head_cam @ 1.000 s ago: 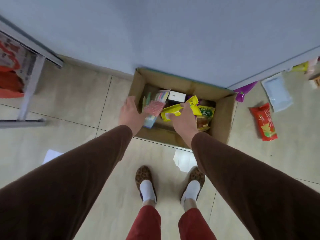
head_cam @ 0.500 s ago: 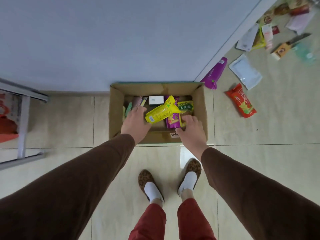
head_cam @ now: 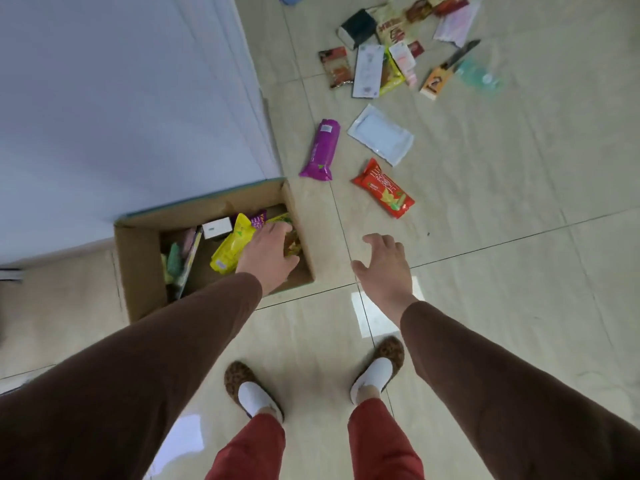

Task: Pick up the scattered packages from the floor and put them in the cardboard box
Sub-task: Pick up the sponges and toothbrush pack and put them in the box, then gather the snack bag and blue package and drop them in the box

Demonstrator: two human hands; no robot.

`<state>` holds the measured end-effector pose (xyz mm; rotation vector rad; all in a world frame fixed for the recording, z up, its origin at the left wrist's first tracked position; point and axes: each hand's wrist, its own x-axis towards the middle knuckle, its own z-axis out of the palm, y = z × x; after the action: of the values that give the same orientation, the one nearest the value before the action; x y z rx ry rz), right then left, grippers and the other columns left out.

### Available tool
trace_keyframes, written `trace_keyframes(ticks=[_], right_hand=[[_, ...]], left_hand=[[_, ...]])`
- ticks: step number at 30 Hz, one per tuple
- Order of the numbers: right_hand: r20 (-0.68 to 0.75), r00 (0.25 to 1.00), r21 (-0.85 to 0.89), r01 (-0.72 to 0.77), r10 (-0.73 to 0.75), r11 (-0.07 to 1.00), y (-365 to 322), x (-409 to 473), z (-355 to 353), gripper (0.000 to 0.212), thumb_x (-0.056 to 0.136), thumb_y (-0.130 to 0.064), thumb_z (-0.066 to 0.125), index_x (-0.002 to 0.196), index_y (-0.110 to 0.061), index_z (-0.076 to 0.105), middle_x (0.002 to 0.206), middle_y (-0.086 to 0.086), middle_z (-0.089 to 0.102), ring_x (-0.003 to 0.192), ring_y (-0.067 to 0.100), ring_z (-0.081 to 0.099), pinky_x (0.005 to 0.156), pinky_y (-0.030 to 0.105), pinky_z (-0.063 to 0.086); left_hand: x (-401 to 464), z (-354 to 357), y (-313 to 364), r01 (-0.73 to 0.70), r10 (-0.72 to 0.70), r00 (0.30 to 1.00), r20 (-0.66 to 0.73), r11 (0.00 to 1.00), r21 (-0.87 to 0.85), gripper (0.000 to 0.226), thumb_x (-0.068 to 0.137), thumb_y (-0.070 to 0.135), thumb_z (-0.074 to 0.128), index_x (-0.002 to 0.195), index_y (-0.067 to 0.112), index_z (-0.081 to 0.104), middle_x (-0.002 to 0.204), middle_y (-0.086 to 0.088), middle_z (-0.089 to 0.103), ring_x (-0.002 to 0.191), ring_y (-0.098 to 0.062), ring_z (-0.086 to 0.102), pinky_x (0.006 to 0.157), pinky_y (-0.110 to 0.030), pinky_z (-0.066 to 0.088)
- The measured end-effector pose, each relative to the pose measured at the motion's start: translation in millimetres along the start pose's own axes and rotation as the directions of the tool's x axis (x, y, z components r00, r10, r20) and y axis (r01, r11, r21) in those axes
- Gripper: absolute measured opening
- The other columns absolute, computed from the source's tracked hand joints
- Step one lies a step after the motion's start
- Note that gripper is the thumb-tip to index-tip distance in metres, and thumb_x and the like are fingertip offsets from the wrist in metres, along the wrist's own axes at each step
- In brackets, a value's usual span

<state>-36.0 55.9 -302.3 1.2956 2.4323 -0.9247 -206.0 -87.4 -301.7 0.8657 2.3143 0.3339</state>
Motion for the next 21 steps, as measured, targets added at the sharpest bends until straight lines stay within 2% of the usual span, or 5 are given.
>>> trace_keyframes(ticks=[4,9,16,21], right_hand=[[-0.019,1.0,0.031,-0.022,0.022,0.999,57.8,13.6,-45.9,0.053,0.093,-0.024,0.065,0.143,-0.015,0.049,0.14,0.005,0.052,0.13,0.027,0.043,0.105,0.041,0.045],[-0.031,0.998,0.025,-0.053,0.053,0.998,117.0,40.2,-98.9,0.055,0.093,-0.025,0.065,0.144,-0.014,0.048,0.14,0.006,0.052,0.131,0.028,0.043,0.104,0.04,0.044],[-0.049,0.994,0.041,-0.095,0.097,0.995,159.0,96.4,-164.9,0.059,0.092,-0.026,0.066,0.146,-0.015,0.045,0.138,0.007,0.052,0.128,0.028,0.045,0.103,0.04,0.045],[-0.03,0.993,0.026,-0.117,0.118,0.993,180.1,155.3,-222.7,0.062,0.091,-0.025,0.067,0.147,-0.016,0.042,0.14,0.006,0.051,0.128,0.027,0.045,0.103,0.04,0.045]], left_hand=[[15.0,27.4,74.0,0.009,-0.009,1.0,0.009,1.0,0.005,0.054,0.08,0.019,0.074,0.129,0.012,0.053,0.129,-0.014,0.055,0.124,-0.035,0.049,0.102,-0.042,0.042],[40.8,48.9,154.3,-0.019,0.019,0.999,0.045,1.0,-0.007,0.054,0.087,0.022,0.069,0.135,0.015,0.048,0.134,-0.009,0.053,0.124,-0.031,0.048,0.101,-0.042,0.042],[104.4,56.4,231.5,-0.062,0.061,0.998,0.03,0.998,0.024,0.052,0.086,0.025,0.07,0.131,0.011,0.049,0.126,-0.009,0.055,0.121,-0.029,0.05,0.099,-0.042,0.045],[169.0,47.6,285.2,-0.075,0.075,0.997,0.022,0.997,0.0,0.055,0.084,0.025,0.072,0.133,0.014,0.048,0.133,-0.009,0.054,0.126,-0.029,0.05,0.104,-0.042,0.042]])
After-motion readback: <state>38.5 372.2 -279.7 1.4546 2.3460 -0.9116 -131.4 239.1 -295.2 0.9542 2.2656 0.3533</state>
